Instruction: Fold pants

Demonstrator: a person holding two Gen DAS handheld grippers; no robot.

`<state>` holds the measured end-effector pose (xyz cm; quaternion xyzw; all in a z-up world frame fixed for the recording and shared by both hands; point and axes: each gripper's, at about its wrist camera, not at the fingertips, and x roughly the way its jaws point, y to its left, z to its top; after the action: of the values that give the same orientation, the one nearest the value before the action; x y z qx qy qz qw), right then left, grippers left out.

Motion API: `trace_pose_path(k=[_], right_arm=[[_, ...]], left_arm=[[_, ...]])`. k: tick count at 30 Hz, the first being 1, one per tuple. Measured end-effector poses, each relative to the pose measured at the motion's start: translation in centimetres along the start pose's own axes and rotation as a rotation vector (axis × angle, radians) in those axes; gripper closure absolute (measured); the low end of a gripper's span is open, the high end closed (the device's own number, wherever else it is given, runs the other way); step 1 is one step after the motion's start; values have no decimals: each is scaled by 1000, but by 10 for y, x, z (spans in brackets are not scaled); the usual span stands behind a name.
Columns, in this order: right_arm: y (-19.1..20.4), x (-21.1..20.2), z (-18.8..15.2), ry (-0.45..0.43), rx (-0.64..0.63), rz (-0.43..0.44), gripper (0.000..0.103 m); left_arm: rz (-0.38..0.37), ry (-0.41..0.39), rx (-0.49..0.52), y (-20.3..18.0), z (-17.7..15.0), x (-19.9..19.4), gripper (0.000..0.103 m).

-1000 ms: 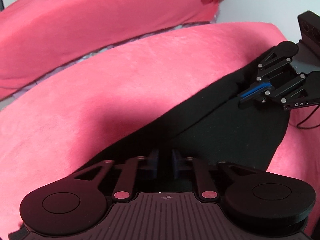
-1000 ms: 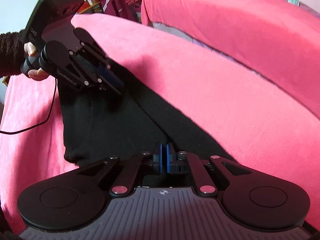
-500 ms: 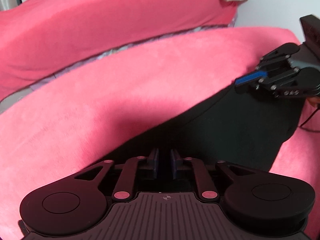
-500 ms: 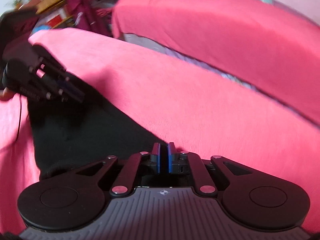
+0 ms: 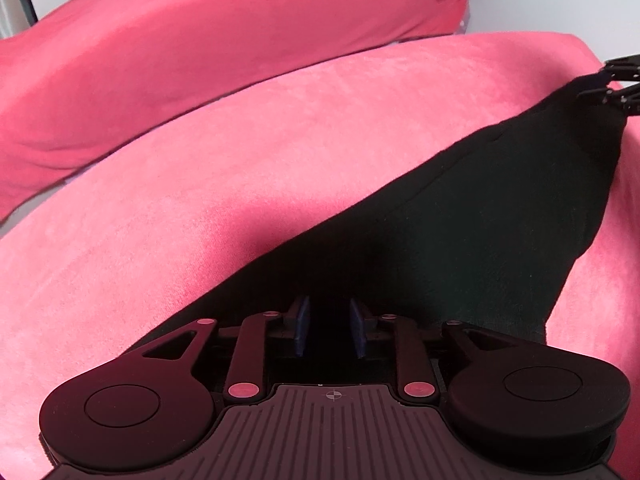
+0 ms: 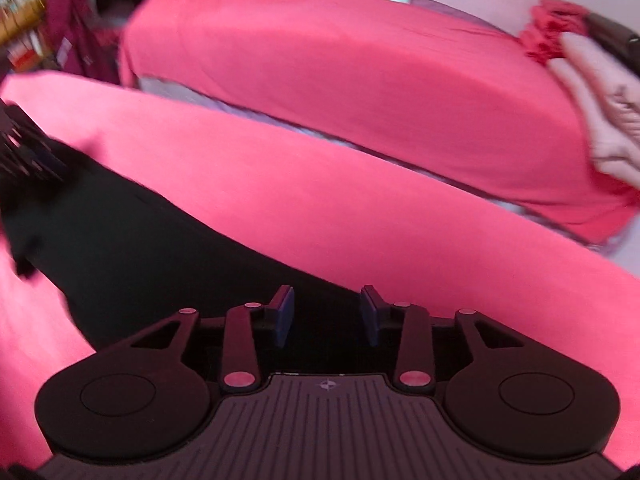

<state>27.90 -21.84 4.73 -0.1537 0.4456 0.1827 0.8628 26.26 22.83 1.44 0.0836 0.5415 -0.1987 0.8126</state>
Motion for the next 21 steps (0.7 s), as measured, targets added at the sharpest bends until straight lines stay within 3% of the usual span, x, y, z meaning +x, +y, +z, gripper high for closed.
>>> trace_pose_path(k=[4,5,8,10,13,18,21], right_arm=[[-13,9,-13,43,60,-7,63],[-19,17,-19,67,89,-8,68],[-23,27,-23,-8,137,-42,71],[-27,33,-17,-52,202,-118,72],[-33,36,-3,-65,268,-177,72],[-32,18,-1,-113,285,-163,71],[-31,15,-7,-110,302,-117,62]], left_arm=[[10,4,-16,-4,1,3,12],[15,5,-16,-6,0,3,13],[36,9,-1,-11,-1,6,15],[50,8,-1,-15,-1,8,15],[72,12,5,-20,-3,8,15],[72,-3,-21,-15,-12,5,15],[66,-25,-53,-10,-16,4,16]])
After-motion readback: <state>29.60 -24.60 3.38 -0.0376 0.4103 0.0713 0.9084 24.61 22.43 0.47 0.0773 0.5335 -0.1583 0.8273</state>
